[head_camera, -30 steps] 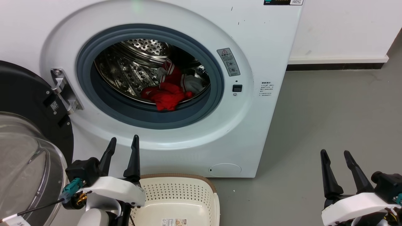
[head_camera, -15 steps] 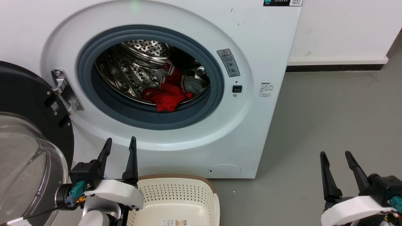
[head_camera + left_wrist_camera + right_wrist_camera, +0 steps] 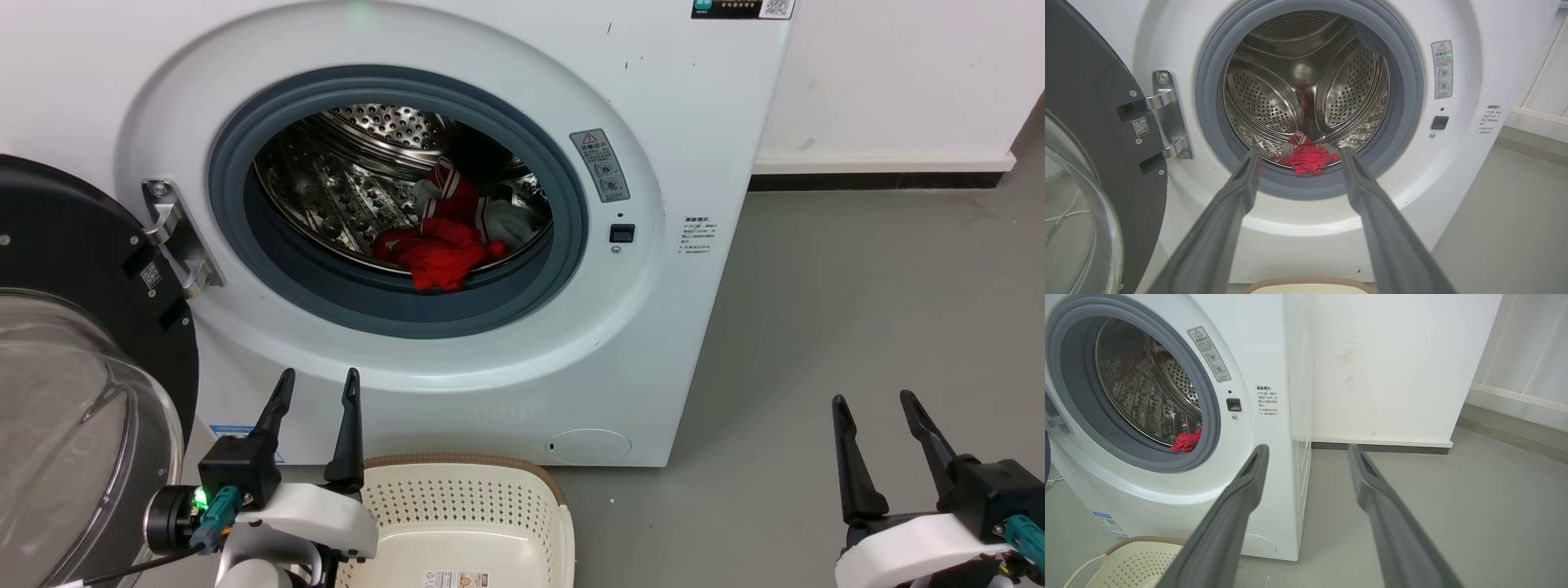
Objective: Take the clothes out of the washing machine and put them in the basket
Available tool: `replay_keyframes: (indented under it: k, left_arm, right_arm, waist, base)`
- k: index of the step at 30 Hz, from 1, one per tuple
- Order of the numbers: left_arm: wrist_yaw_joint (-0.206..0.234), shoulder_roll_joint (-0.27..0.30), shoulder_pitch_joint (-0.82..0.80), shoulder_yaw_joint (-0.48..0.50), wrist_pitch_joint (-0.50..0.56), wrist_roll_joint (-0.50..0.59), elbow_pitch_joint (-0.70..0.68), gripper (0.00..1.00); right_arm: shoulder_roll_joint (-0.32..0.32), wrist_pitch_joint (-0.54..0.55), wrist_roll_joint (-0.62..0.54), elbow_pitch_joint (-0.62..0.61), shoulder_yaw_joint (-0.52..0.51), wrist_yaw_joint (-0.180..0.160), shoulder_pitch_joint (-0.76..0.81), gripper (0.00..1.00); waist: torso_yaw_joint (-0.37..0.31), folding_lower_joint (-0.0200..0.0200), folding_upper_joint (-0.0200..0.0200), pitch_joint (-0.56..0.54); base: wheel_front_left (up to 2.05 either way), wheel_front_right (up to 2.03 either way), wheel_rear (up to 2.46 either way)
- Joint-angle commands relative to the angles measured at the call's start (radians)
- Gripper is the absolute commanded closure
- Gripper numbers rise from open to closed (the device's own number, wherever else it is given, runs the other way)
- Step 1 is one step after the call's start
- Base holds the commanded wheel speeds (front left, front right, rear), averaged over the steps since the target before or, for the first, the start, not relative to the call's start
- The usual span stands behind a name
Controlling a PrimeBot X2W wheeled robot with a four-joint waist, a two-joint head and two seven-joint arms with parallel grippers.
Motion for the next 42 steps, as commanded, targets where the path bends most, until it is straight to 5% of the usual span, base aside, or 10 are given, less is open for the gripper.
replay_keyframes:
  k: [1, 15, 42]
  left_arm:
    - [0.001, 0.0, 0.003, -0.001, -0.008, 0.017, -0.001, 0.0]
    - [0.005, -0.006, 0.005, 0.0, -0.033, 0.089, 0.023, 0.0]
    - [0.019, 0.0, -0.02, 0.013, -0.032, 0.084, 0.053, 0.0]
  right_arm:
    - [0.0, -0.006, -0.018, -0.003, -0.001, 0.0, 0.0, 0.0]
    - [0.0, -0.016, -0.102, 0.009, -0.006, 0.0, 0.007, 0.0]
    - [0.0, -0.025, -0.085, 0.023, -0.005, 0.0, -0.012, 0.0]
  waist:
    - [0.001, 0.0, 0.0, 0.0]
    - [0.005, 0.0, 0.0, 0.0]
    - [-0.001, 0.0, 0.0, 0.012]
  base:
    - [0.0, 0.0, 0.0]
    - [0.0, 0.0, 0.0]
    - [0.0, 0.0, 0.0]
